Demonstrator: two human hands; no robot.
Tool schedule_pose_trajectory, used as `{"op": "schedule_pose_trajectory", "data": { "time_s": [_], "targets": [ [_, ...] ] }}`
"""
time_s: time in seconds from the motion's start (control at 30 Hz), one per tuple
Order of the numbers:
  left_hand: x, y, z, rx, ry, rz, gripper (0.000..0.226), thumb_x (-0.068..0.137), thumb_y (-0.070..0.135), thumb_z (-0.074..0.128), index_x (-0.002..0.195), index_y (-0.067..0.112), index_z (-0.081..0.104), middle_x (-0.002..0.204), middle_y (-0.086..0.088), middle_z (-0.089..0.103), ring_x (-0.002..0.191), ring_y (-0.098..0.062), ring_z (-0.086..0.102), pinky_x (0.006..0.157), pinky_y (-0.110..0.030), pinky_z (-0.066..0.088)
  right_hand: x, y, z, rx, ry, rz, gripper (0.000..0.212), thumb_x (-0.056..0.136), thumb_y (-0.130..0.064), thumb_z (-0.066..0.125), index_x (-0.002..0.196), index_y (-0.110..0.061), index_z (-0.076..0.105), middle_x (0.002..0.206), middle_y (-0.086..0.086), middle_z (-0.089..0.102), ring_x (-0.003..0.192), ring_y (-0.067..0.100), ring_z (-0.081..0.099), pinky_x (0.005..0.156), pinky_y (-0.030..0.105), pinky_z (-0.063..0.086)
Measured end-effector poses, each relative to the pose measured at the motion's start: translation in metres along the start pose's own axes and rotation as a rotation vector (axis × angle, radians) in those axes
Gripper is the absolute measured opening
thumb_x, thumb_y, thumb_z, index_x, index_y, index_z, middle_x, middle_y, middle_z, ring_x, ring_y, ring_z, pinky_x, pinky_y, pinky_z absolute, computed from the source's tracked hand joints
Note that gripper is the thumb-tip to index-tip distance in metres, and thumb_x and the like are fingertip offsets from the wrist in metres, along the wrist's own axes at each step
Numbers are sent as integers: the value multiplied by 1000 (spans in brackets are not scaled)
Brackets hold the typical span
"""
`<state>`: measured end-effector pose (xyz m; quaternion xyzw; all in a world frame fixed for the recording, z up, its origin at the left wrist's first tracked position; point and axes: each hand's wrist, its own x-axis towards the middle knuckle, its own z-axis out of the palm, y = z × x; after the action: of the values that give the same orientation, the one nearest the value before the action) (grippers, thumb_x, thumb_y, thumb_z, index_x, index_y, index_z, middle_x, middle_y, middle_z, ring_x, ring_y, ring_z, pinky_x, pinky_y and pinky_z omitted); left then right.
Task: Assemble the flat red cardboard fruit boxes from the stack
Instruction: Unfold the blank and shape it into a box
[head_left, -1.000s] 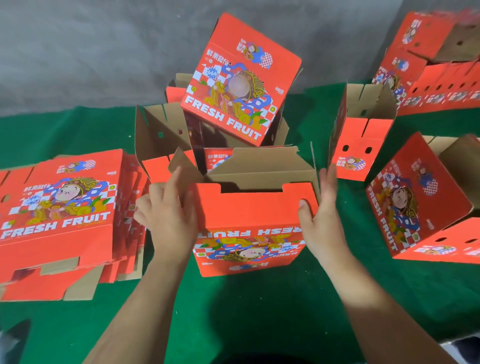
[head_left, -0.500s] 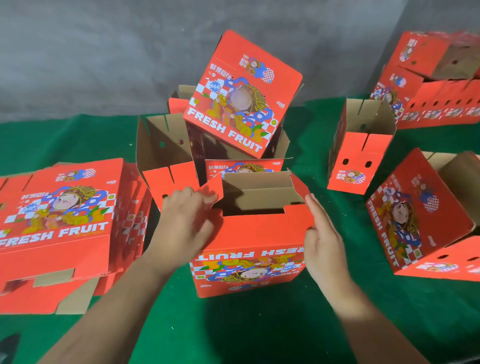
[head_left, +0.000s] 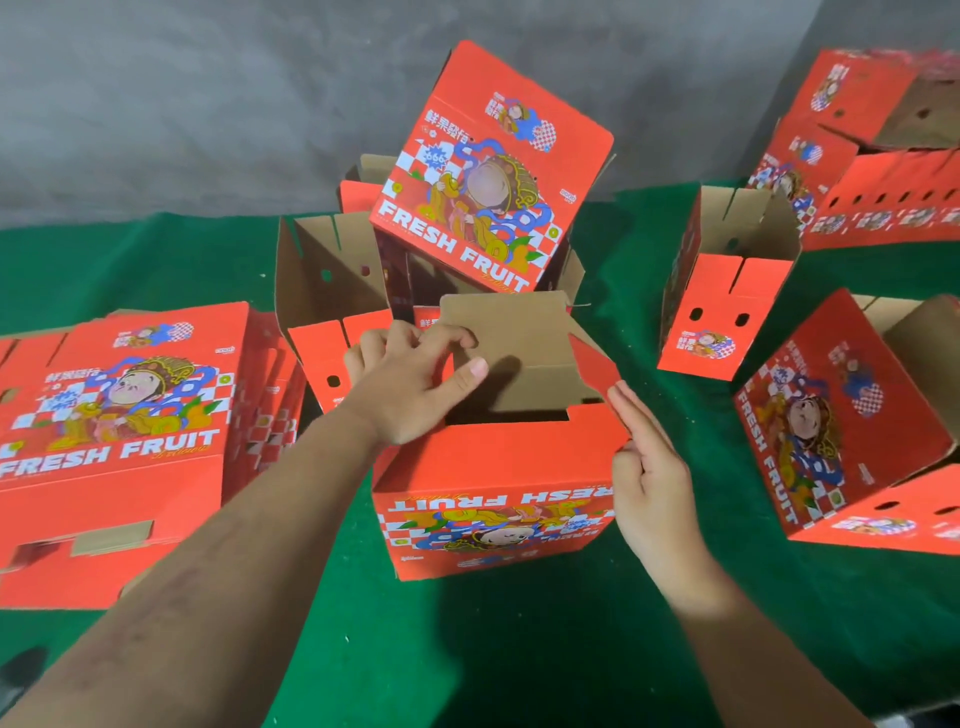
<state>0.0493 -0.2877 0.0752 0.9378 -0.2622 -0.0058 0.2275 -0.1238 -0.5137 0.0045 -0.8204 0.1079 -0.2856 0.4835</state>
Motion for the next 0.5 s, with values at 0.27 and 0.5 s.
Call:
{"op": "schedule_pose_trajectory", "data": {
  "time_s": [0.27,0.5],
  "targets": [
    [-15,-9,12,-786,59,148,29,98,50,48,95,23,58,87,13,52,82,-6,50,77,-27,42,12,-12,-17,57,52,191,39,99,-58,43,77,-43,72,108,-8,75,91,-2,64,82,33,46],
    [-23,-7,17,-353,96,164,66,101,30,61,157,21,27,129,-10,64,117,-34,61,101,-47,46,50,-14,-9,-209,-217,423,69,93,-57,62,153,-52,27,142,-2,29,137,19,35,116,46,33]
  ]
}}
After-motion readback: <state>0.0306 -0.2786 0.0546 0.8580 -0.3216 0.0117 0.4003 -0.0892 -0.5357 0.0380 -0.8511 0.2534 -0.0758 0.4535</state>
